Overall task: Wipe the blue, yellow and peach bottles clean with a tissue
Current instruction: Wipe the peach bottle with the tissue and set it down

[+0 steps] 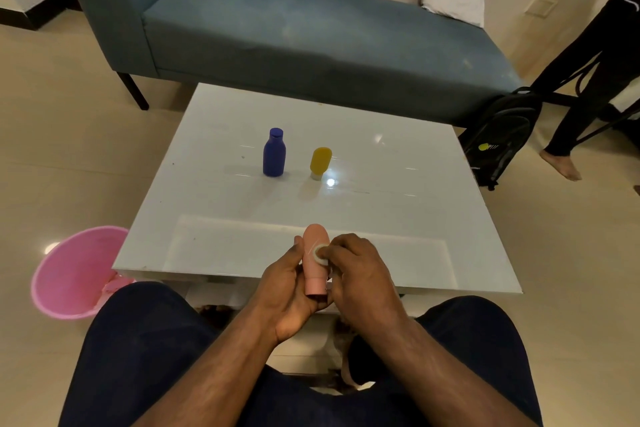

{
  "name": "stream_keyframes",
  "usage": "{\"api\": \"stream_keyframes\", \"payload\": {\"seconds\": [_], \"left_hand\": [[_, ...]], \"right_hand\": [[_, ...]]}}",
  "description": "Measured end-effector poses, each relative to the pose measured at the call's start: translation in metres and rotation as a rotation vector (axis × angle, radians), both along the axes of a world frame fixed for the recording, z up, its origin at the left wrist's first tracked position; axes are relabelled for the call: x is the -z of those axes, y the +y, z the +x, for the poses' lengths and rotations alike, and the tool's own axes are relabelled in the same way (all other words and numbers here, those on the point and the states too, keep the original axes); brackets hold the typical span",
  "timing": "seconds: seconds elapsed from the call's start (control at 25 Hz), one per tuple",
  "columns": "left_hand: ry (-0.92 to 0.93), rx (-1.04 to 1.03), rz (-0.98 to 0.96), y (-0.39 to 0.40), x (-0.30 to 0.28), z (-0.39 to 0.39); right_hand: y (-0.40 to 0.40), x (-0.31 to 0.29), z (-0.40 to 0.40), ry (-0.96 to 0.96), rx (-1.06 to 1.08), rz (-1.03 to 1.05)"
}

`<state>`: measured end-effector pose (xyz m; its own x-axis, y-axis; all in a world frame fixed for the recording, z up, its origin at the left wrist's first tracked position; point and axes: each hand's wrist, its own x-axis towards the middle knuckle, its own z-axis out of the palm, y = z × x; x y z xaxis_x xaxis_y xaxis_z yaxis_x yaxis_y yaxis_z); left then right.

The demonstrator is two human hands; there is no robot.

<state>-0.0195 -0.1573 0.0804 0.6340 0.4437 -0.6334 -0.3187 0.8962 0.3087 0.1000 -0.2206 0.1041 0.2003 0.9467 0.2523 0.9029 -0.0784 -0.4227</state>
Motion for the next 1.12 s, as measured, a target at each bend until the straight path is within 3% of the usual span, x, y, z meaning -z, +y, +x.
{"api": "stream_keyframes", "payload": {"seconds": [0.2, 0.36, 0.52, 0.72, 0.88, 1.04, 1.12], "left_hand": [[-0.014, -0.002, 0.022, 0.002, 0.005, -0.002], [-0.060, 0.014, 0.046, 0.000, 0.006, 0.000], [-0.065, -0.014, 0.065, 0.000, 0.005, -0.004], [-0.041, 0.041, 0.097, 0.000, 0.008, -0.001], [-0.075, 0.043, 0.098, 0.004, 0.015, -0.005], [-0.030, 0.038, 0.126, 0.002, 0.016, 0.000], [-0.045, 0.042, 0.113, 0.002, 0.016, 0.000]], "right_hand": [[-0.017, 0.000, -0.023, -0.035, -0.160, -0.062], [0.008, -0.002, -0.005, 0.008, 0.021, -0.014], [-0.007, -0.003, -0.022, -0.053, -0.145, -0.064], [0.020, -0.004, -0.001, -0.005, 0.047, -0.012], [0.003, -0.003, -0.019, -0.097, -0.153, -0.095], [0.027, -0.003, 0.006, 0.003, 0.057, -0.046], [0.025, -0.005, -0.002, -0.034, 0.051, -0.062]]}}
